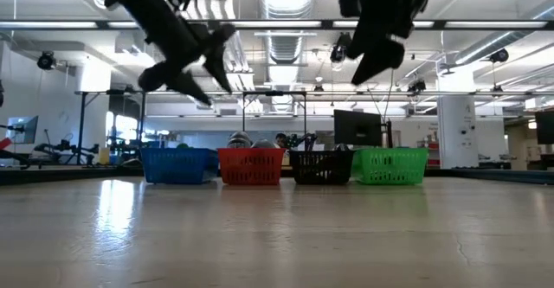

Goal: Pick & Place Travel size toiletries
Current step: Return to Home Position

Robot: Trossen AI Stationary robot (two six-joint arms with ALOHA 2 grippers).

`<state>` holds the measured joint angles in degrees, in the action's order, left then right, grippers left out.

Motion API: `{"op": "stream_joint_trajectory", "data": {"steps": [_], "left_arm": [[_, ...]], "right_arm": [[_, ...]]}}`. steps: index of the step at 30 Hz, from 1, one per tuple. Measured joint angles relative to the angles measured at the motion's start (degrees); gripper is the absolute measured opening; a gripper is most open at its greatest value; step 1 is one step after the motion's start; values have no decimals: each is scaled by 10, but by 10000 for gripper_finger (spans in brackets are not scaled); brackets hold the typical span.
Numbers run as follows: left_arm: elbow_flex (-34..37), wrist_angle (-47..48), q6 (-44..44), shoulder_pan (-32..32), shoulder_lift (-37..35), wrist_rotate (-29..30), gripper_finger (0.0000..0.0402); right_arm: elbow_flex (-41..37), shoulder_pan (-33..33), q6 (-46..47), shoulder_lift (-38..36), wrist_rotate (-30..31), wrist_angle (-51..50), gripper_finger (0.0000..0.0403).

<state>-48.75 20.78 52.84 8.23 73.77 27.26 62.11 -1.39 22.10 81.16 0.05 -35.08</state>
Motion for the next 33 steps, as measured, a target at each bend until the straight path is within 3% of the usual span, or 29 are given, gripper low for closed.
{"op": "stream_joint_trajectory", "data": {"steps": [9, 15, 17, 19, 24, 28, 33], "left_arm": [[-55, -17, -92, -26, -63, -43, 238], [-58, -13, -90, -35, -116, -105, 238], [-52, -13, -95, -38, -128, -100, 238], [-45, -17, -101, -38, -135, -92, 239], [-9, -97, -164, -33, -149, -95, 239], [31, -147, -199, -27, -168, -109, 238], [81, -169, -220, -24, -207, -119, 238]], "right_arm": [[-7, -13, -69, -145, -2, -12, 337], [-6, -26, -132, -251, 121, -45, 316], [0, -26, -93, -287, 126, -59, 309], [0, -25, -41, -323, 120, -66, 303], [-50, -33, -43, -410, 50, -36, 288], [-140, -37, 4, -491, 33, 7, 277], [-277, -37, 41, -605, -14, 136, 262]]}}
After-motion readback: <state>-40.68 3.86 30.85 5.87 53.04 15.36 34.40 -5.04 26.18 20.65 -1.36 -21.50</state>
